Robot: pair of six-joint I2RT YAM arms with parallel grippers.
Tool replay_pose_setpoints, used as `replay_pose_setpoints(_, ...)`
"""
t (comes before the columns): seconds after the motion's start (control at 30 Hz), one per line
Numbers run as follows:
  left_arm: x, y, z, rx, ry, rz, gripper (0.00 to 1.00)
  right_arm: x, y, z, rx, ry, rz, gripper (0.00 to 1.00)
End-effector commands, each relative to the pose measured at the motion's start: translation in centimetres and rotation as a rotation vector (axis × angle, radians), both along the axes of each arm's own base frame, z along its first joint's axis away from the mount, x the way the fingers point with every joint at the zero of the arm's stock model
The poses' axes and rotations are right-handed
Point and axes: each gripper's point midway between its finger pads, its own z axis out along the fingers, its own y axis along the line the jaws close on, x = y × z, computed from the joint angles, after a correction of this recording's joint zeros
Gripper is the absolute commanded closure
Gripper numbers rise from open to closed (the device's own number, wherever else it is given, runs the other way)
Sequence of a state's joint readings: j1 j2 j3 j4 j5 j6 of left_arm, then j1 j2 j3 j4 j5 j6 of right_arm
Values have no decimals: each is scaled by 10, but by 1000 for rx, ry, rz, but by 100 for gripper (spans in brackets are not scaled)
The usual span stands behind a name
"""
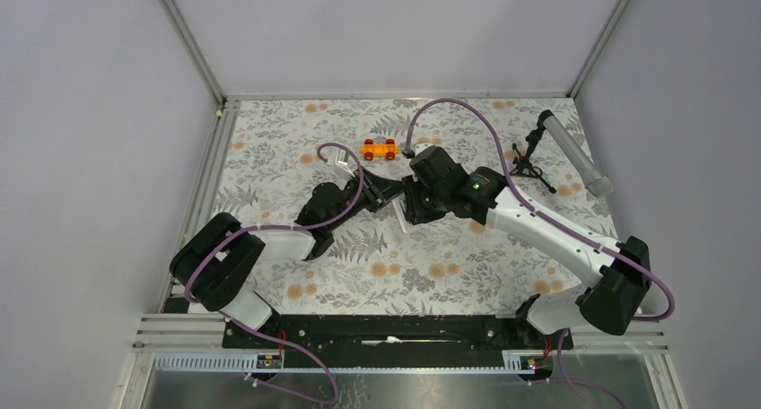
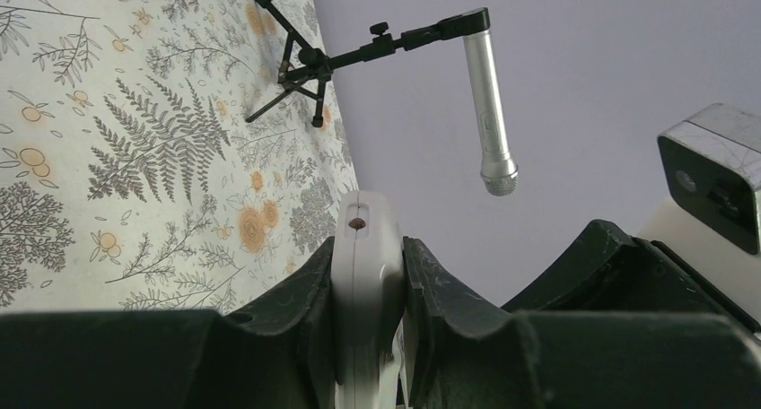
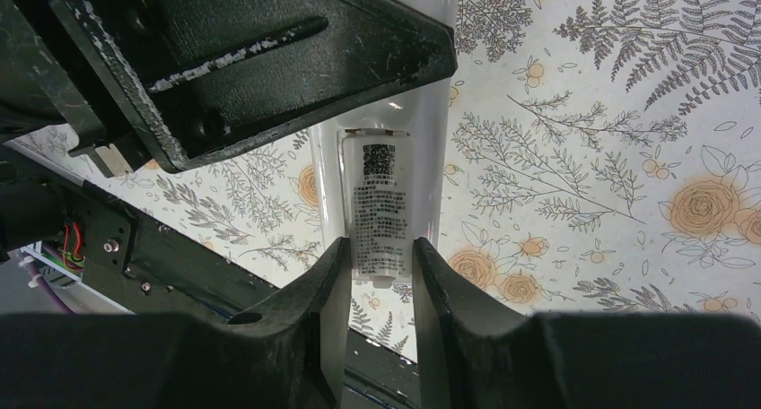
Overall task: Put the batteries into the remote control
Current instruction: Load the battery cover into the remote control.
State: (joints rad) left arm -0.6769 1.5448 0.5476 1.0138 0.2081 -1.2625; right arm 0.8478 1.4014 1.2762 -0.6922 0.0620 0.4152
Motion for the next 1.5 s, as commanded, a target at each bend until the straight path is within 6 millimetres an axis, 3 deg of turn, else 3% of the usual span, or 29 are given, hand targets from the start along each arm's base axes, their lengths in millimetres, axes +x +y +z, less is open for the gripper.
replay_pose_setpoints(0.0,-3,-2,41,-102,-62,-9,100,8,4,7,0,-24,2,70)
replay_pose_setpoints(0.43,-7,-2,45,-123,13,-23,100,14,7,3,3,-28,-18,67)
replay_pose_setpoints(1.23,-16,-1,59,-93,-117,-48,100,20,5,15,70,-32,-77,68)
replay_pose_setpoints(1.47,-17,-6,58,-95,-84,-73,100,23,15,18,94,-56,-17,66)
